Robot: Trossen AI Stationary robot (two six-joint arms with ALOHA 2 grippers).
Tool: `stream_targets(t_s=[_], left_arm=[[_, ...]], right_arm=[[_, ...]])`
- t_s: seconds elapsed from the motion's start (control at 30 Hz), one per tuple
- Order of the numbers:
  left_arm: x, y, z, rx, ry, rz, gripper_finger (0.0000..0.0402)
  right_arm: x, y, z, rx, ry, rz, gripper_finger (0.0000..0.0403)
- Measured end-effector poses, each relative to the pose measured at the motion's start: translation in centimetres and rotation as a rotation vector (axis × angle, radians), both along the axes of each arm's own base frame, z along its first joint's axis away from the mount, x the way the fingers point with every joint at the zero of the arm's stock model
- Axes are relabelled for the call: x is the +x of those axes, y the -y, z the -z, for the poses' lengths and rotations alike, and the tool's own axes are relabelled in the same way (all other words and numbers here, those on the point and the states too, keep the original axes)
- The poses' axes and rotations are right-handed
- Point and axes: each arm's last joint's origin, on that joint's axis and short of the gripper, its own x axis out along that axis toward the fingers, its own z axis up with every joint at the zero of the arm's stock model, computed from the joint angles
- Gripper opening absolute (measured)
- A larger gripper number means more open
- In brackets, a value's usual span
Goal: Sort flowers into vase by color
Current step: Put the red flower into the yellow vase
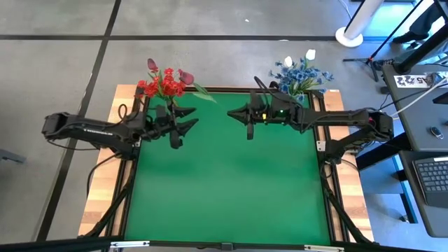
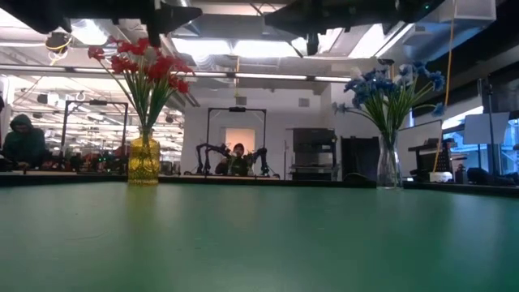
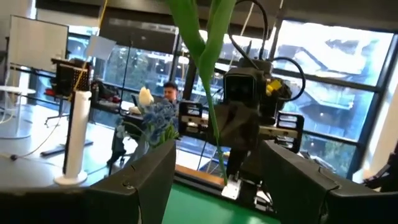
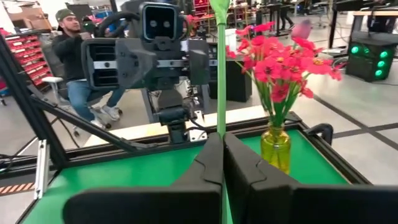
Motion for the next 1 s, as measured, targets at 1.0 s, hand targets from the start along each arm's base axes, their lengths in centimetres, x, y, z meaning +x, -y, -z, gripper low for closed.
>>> stream_targets(t_s=[1.0], left_arm=[[7.2,-1.3,-2.5,0.012,-0.085,-0.092,0.0261]], right_arm=[[0.2,-0.9,0.4,-0.001,-0.036,-0.054,0.0000]])
